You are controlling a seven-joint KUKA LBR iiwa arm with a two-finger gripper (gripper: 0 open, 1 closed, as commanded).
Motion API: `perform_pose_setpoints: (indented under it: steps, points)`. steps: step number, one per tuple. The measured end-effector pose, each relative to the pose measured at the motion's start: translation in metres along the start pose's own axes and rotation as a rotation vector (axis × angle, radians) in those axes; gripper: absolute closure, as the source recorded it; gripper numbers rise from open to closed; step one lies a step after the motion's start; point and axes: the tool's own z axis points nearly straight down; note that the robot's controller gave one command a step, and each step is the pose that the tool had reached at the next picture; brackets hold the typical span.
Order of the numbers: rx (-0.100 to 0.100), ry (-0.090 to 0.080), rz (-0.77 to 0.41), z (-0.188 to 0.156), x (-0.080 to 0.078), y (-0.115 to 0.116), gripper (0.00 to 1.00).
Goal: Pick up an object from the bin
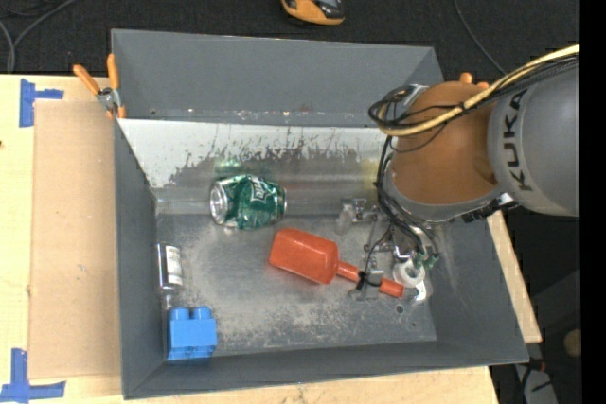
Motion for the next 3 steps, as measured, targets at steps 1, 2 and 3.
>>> perform_pose_setpoints:
  steps: [1, 2, 3]
  points:
    - [0.000, -0.007, 0.000, -0.004, -0.002, 0.000, 0.00]
    - [-0.001, -0.003, -0.011, 0.095, -0.029, 0.004, 0.00]
    - [-0.002, -0.015, 0.144, 0.095, -0.029, 0.004, 0.00]
